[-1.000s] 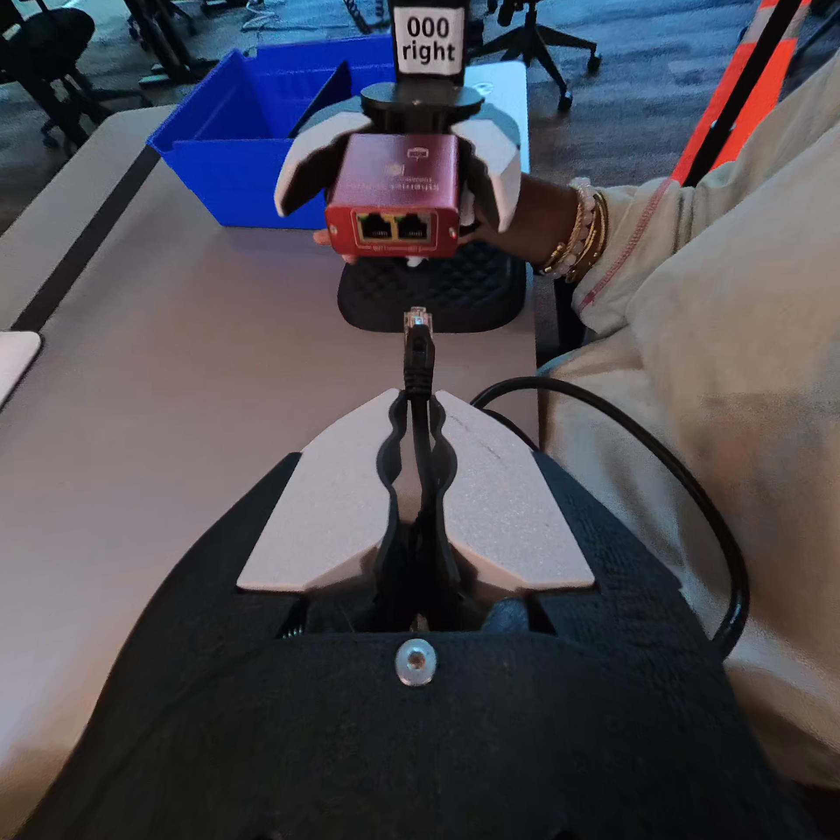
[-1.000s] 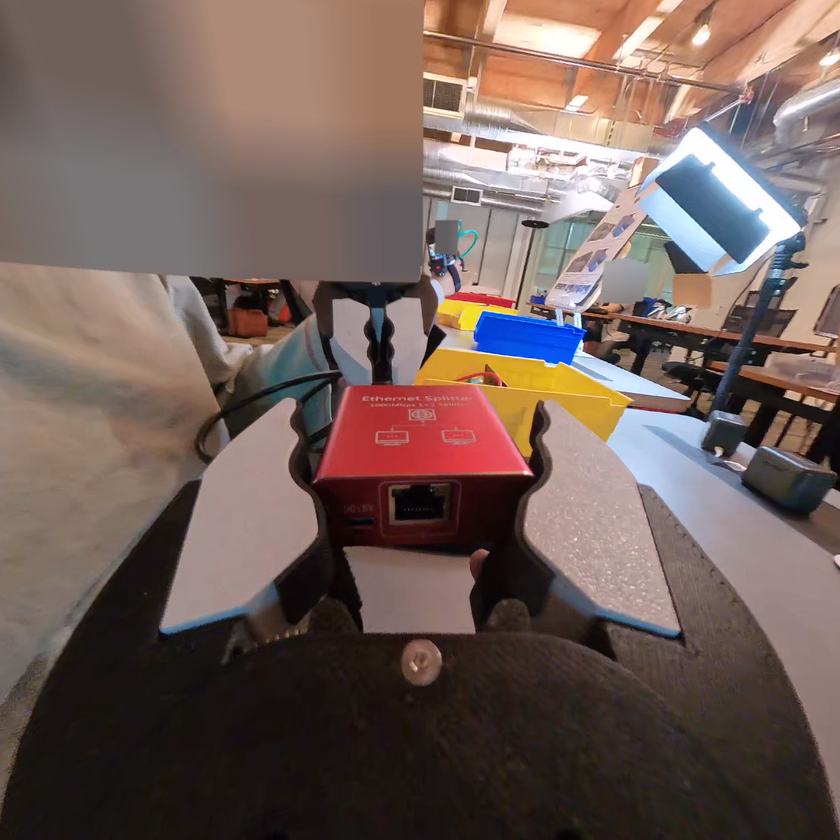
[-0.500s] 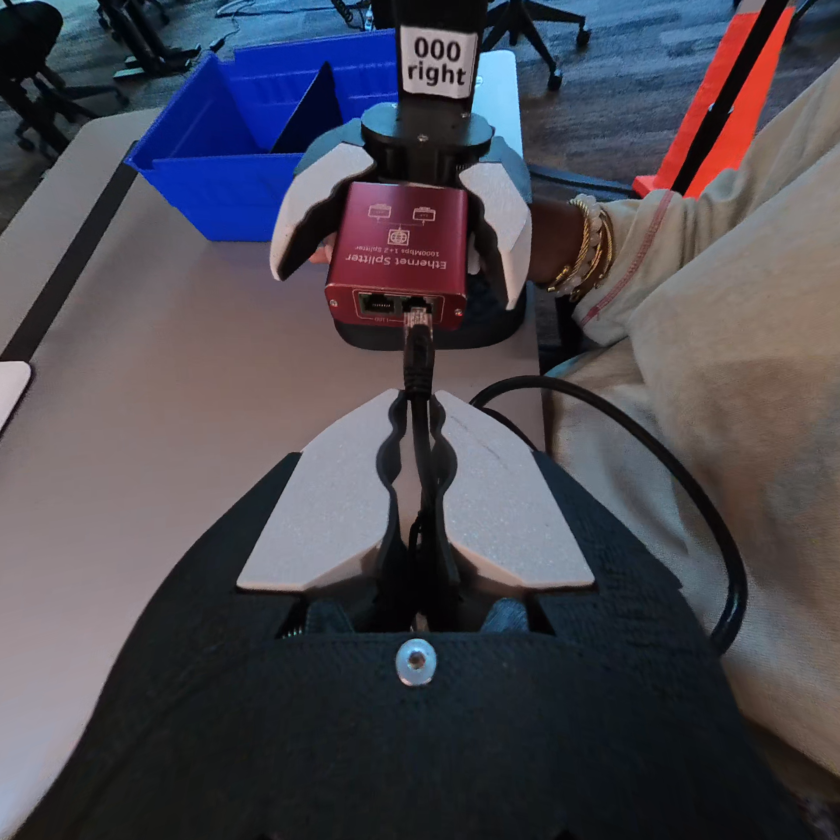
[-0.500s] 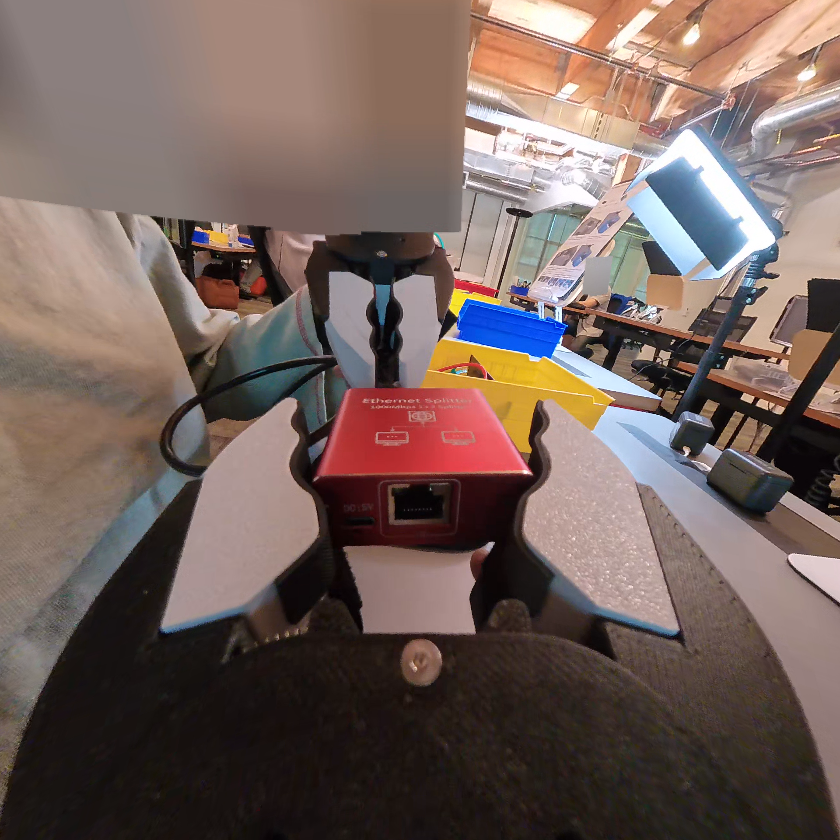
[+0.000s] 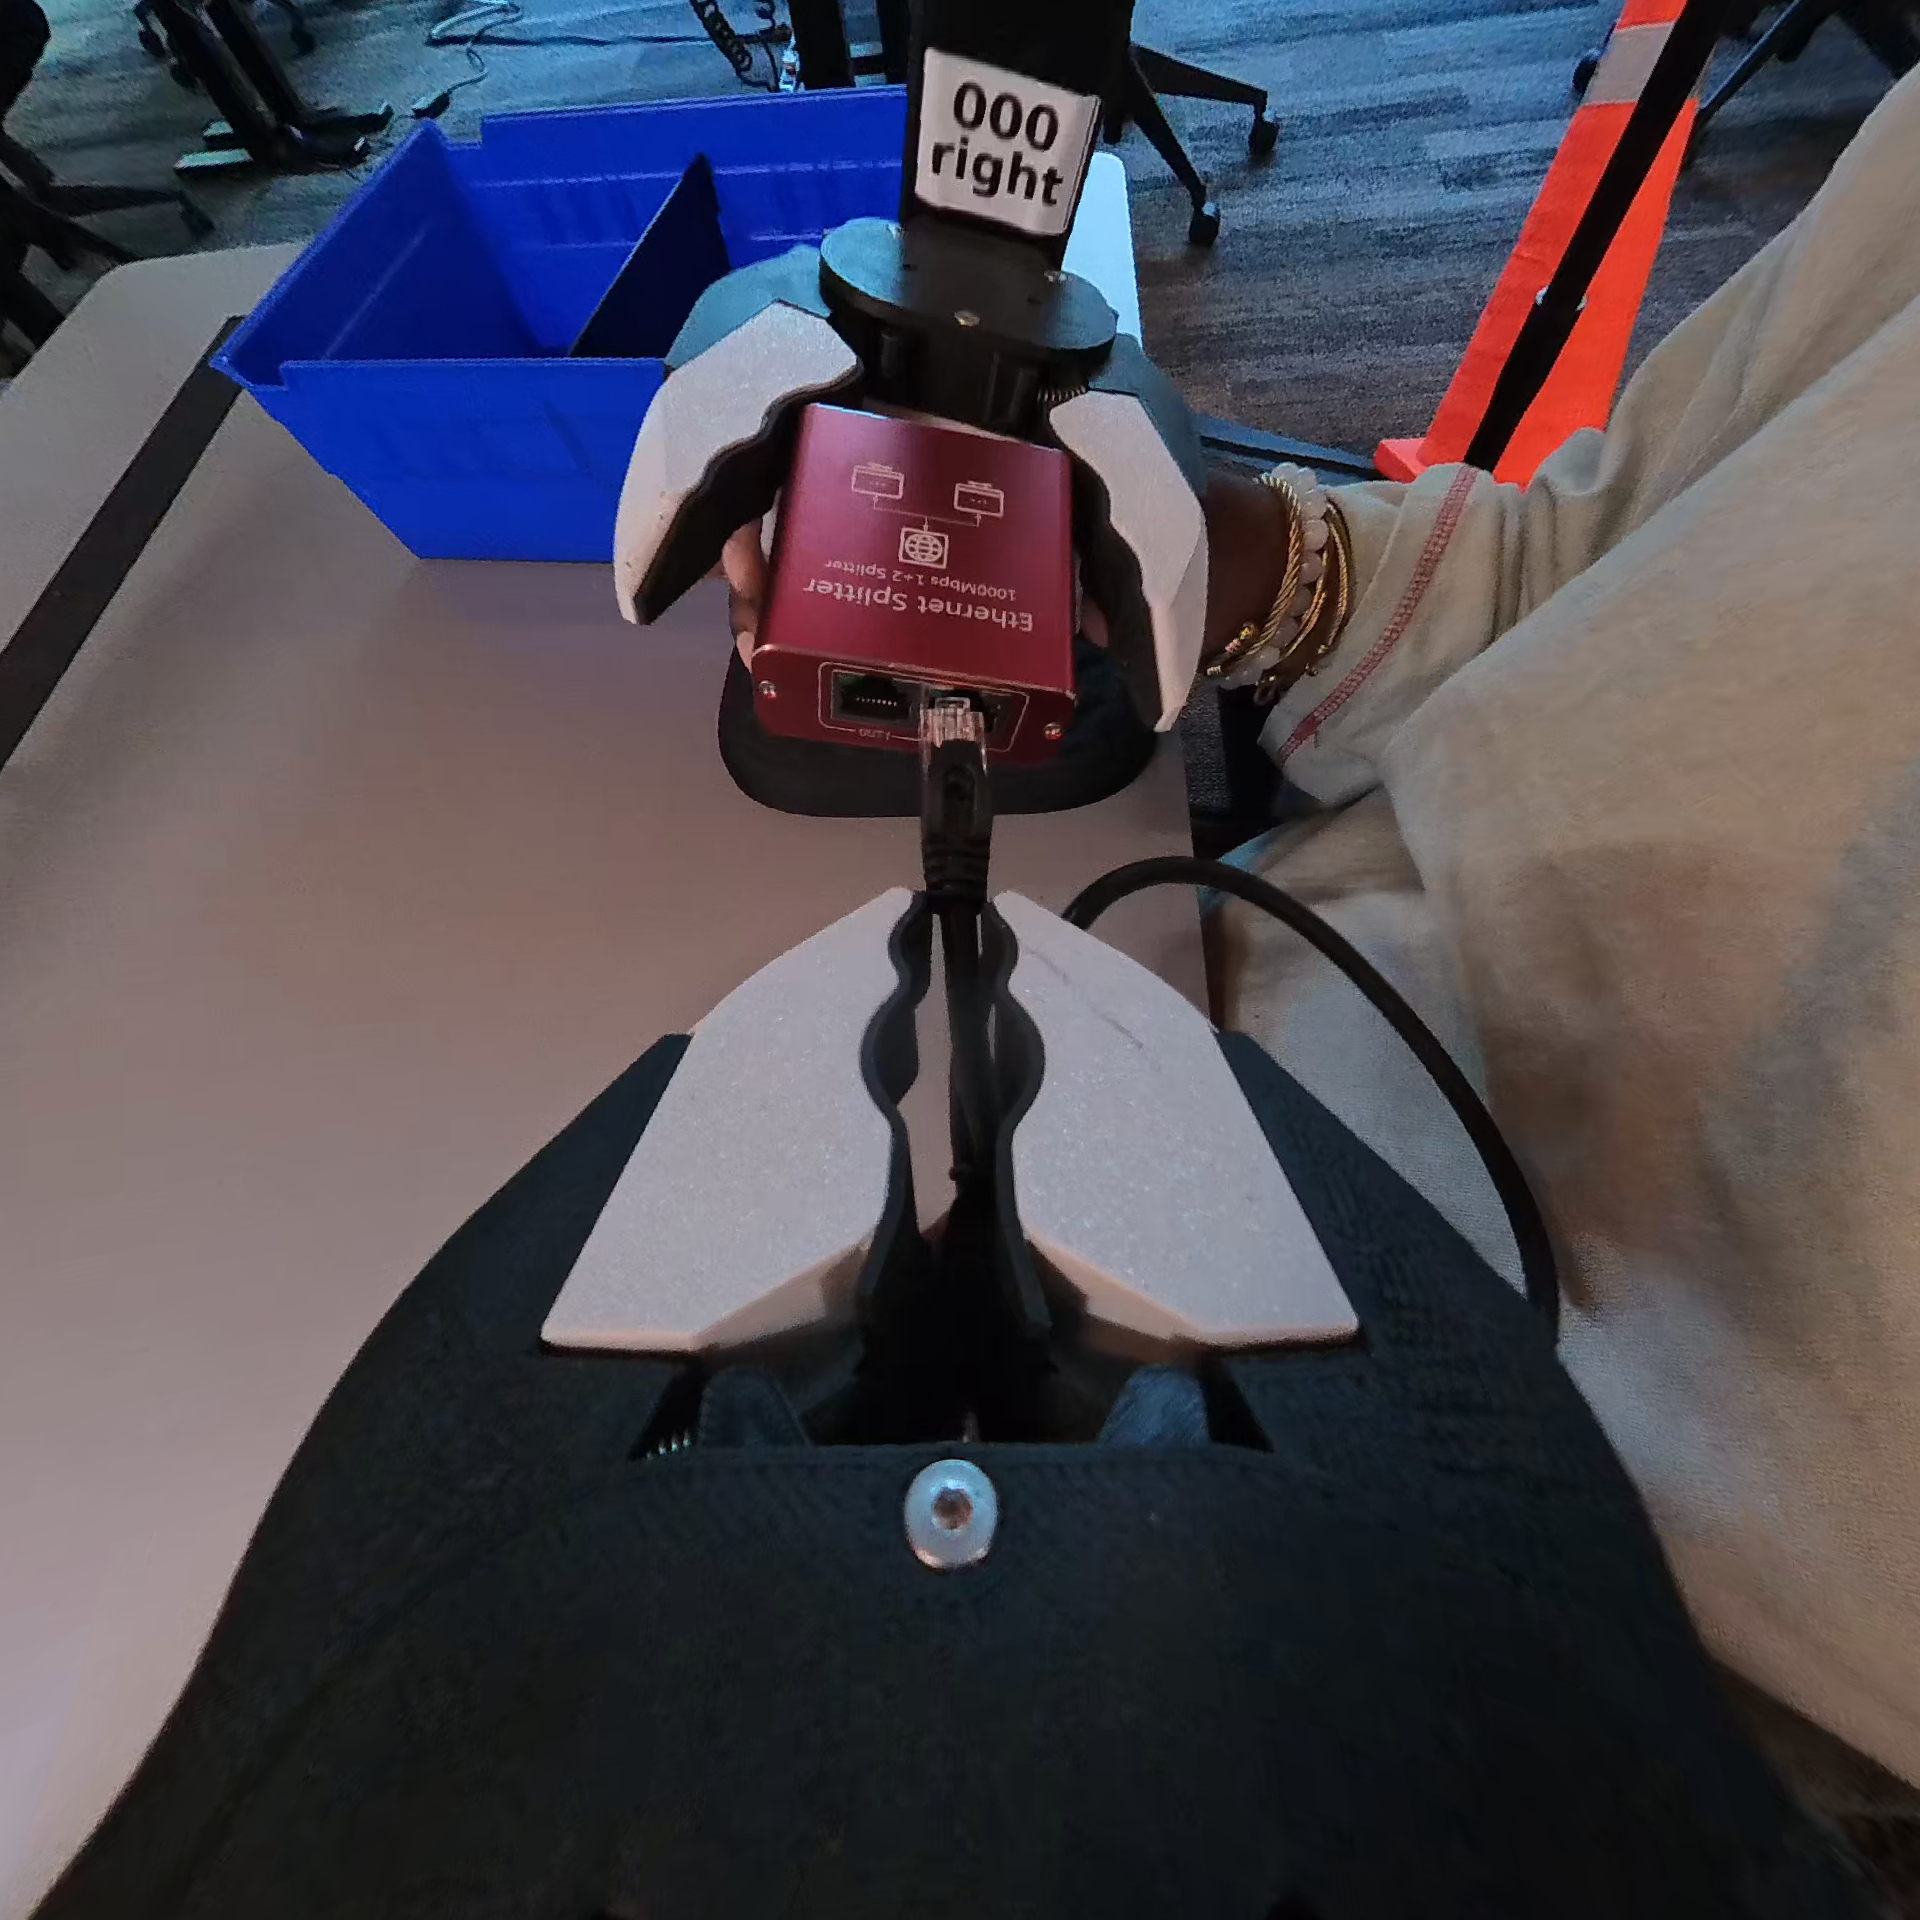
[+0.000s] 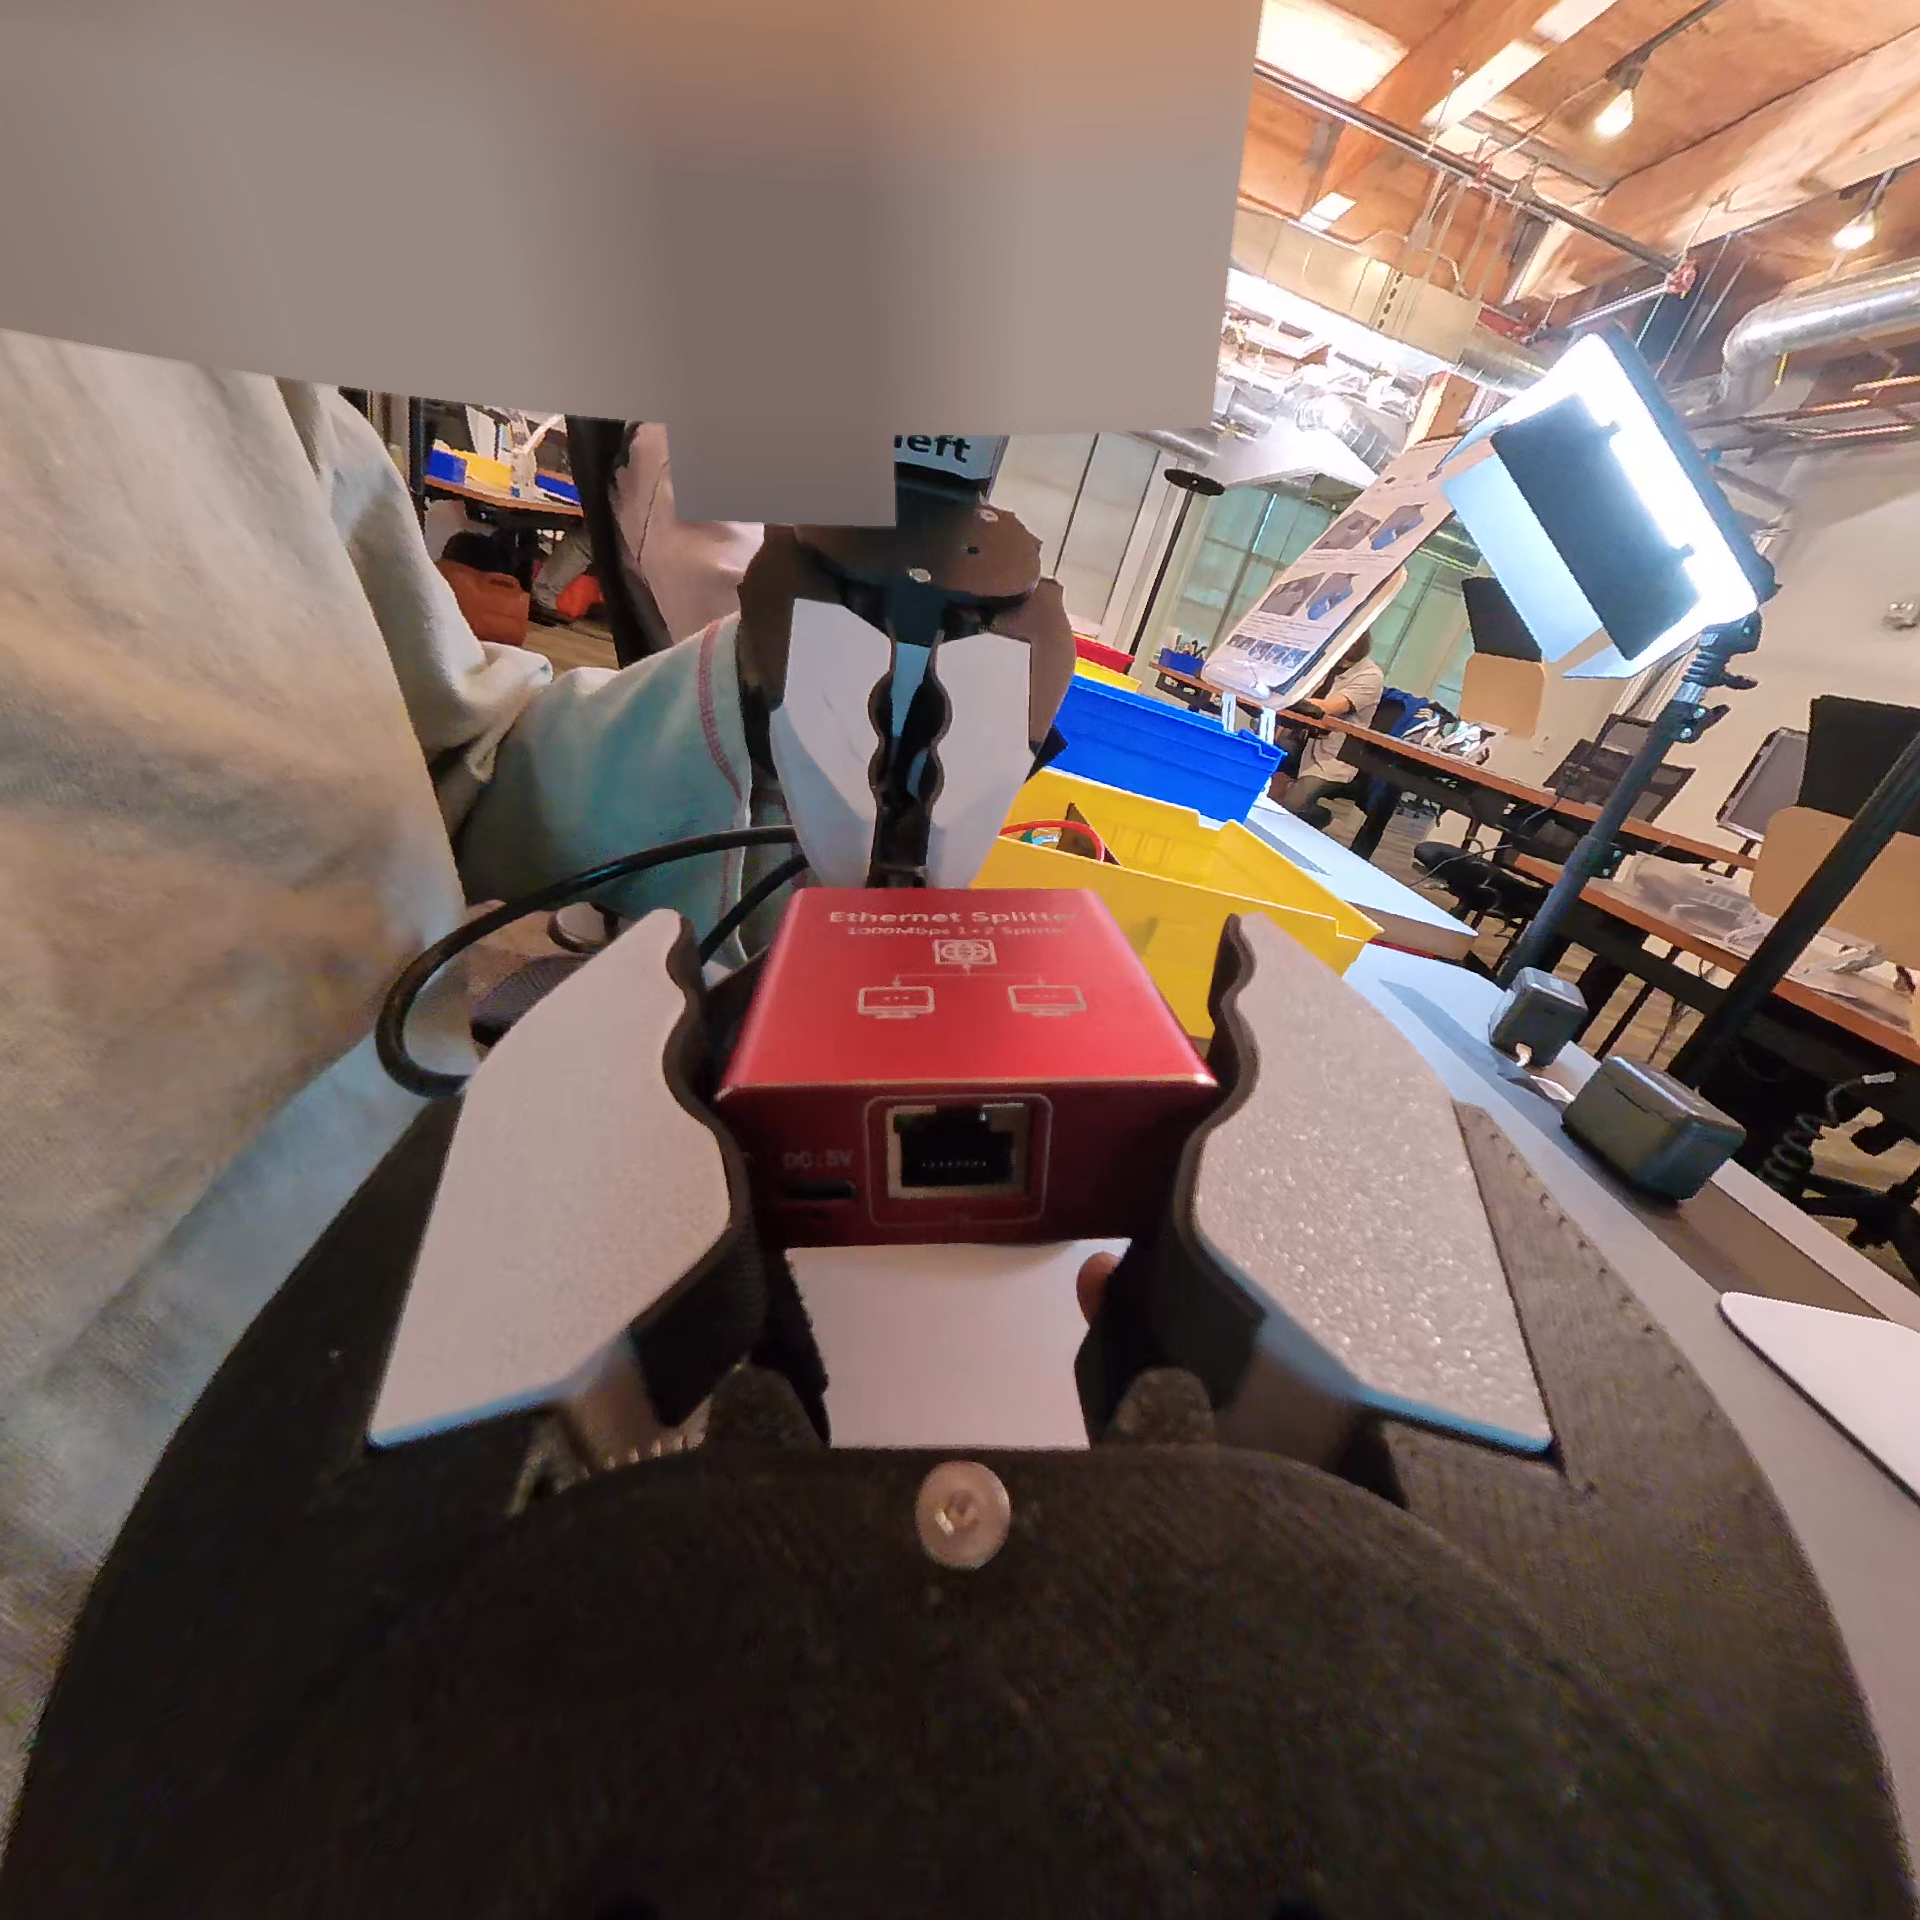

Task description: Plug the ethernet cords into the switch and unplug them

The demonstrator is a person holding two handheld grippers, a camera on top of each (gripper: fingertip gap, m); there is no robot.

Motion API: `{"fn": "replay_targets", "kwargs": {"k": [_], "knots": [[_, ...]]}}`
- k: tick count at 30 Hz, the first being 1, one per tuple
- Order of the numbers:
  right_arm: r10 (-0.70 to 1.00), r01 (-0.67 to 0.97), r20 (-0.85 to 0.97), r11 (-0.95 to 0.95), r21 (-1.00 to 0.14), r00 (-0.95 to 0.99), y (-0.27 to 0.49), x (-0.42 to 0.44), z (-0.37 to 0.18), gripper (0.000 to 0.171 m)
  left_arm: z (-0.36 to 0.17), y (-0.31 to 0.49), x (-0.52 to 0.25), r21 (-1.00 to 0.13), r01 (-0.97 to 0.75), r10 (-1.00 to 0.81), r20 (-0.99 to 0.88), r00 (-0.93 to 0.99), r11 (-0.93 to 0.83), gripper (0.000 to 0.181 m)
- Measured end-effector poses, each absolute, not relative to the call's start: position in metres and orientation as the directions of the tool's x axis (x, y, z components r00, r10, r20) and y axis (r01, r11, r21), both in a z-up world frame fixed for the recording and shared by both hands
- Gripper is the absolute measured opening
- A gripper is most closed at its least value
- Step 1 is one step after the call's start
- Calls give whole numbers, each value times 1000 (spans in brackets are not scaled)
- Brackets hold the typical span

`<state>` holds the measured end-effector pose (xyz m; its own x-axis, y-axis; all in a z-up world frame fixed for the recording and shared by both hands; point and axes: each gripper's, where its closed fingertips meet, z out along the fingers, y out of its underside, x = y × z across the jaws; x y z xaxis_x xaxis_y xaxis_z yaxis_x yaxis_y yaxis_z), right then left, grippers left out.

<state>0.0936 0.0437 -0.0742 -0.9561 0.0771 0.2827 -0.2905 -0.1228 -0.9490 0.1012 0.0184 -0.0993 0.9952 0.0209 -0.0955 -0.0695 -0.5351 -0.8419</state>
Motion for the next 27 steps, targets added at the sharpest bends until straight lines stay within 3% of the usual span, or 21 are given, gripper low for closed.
{"fn": "replay_targets", "kwargs": {"k": [8, 15, 27], "knots": [[51, -290, 286, -103, -951, -957, 42, 96, -77, 94, -109, 20, 103, -783, -133, -8, -162, 987, -608, 9], [57, -298, 301, 63, -953, -952, 41, 91, -97, 94, -124, 22, 96, -690, -185, -16, -244, 970, -700, 8], [24, -256, 270, 250, -934, -962, 39, 94, -119, 94, -142, 25, 100, -646, -192, -62, -219, 974, -738, 7]]}}
